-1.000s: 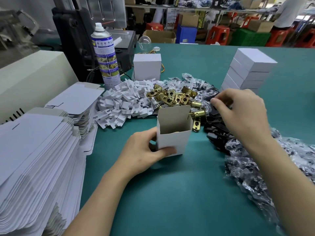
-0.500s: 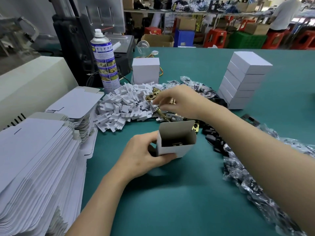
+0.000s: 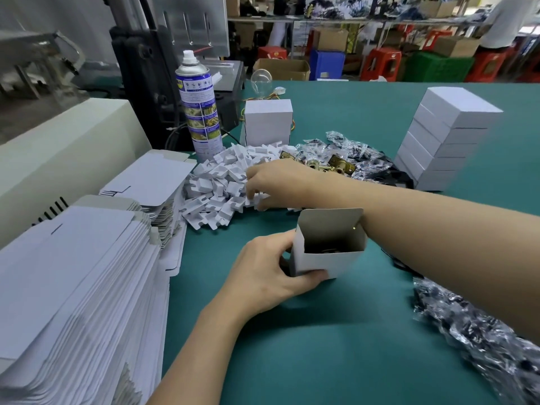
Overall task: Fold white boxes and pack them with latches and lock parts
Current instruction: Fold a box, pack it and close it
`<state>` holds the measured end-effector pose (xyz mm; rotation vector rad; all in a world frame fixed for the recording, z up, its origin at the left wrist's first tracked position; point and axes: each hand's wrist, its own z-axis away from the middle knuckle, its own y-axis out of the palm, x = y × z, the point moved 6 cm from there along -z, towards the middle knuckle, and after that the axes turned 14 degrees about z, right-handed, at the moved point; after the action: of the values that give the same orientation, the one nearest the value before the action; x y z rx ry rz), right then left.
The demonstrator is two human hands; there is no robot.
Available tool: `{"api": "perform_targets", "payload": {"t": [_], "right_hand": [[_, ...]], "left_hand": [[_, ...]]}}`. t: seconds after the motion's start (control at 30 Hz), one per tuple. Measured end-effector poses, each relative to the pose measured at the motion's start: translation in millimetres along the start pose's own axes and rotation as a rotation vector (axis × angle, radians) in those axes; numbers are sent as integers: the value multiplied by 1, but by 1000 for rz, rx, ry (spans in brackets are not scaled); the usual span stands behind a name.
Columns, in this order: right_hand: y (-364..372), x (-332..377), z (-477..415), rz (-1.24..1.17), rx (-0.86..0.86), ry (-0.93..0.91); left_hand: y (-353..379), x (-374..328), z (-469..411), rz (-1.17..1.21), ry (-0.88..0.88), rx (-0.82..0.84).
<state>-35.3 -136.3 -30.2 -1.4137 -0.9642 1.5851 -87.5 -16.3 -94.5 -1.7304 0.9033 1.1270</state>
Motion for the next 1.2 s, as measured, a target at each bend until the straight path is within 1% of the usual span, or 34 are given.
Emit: {"api": "perform_targets", "payload": {"t": [0.13, 0.23, 0.3, 0.4, 0.53, 0.63, 0.73, 0.83, 0.9, 1.0, 1.13, 1.2], "right_hand": [[0, -2, 5, -17, -89, 77], [-7, -15, 15, -133, -175, 227], [-16, -31, 27, -326, -273, 387], [-26, -57, 55, -733, -448, 628], [-26, -70, 101, -1223, -621, 812], [-24, -74, 136, -1409, -685, 921], [-26, -67, 162, -1495, -719, 918], [-33, -48, 183, -1519, -776, 844], [-41, -33, 191, -1427, -762, 801], [-48, -13, 194, -1216, -680, 776], [-49, 4, 193, -990, -482, 747], [-50, 8, 195, -890, -416, 749]], "left_hand": [[0, -1, -1, -12, -4, -1], [0, 0, -1, 20, -21, 1], [0, 1, -1, 65, -54, -7], [-3, 5, -2, 104, -108, -51], [-6, 6, -2, 71, -116, -93], [-5, 5, -1, 7, -125, -92], [-4, 2, -2, -37, -92, -106], [-4, -3, -1, -63, -25, -141], [-6, -7, -1, -84, 17, -170], [-8, -10, -1, -122, 41, -189], [-8, -11, -1, -143, 48, -186], [-8, -11, -1, -145, 46, -182]]}}
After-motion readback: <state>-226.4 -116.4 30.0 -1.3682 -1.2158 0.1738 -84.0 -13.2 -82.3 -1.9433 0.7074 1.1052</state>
